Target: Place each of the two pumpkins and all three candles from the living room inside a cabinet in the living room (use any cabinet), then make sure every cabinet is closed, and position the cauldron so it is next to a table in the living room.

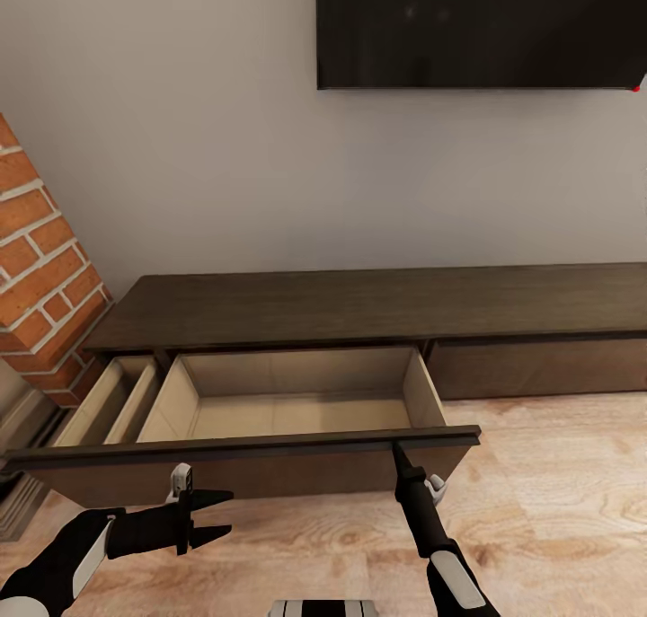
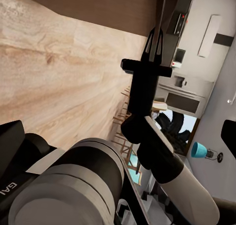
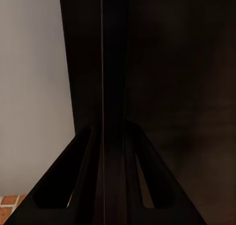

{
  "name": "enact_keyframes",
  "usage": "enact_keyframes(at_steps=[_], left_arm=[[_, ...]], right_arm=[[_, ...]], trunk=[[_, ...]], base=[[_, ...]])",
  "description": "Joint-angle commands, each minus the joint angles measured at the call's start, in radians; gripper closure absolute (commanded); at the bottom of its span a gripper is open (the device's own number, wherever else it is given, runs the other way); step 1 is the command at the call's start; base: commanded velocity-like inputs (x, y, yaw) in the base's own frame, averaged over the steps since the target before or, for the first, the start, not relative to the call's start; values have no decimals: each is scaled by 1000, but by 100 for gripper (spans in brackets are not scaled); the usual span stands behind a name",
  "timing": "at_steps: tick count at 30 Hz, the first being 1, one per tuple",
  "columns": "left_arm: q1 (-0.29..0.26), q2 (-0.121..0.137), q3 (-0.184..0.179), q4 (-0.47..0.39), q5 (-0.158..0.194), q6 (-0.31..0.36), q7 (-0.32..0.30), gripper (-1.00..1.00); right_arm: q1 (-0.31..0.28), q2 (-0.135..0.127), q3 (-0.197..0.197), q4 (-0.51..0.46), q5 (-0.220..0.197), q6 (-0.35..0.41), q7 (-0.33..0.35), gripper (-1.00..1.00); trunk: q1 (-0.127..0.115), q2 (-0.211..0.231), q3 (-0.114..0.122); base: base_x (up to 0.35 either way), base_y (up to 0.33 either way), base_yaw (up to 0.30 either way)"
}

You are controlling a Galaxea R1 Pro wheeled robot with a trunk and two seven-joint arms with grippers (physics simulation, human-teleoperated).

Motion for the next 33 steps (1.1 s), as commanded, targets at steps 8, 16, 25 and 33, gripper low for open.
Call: enact_keyframes(at_steps=[8, 16, 25, 33], left_arm=[[0, 0, 0, 1, -2, 0, 0, -100], [0, 0, 0, 1, -3, 0, 0, -100], [0, 0, 0, 1, -2, 0, 0, -100], [0, 0, 0, 0, -3, 0, 0, -100]], right_arm=[[1, 1, 19, 2, 13, 2, 3, 100], [0, 1, 19, 2, 13, 2, 3, 100], [0, 0, 19, 2, 13, 2, 3, 100], [0, -1, 19, 2, 13, 4, 1, -100]], trunk=[[0, 0, 0], [0, 0, 0], [0, 0, 0], [0, 0, 0]], base=[[-74, 0, 0], [-22, 0, 0], [0, 0, 0], [0, 0, 0]])
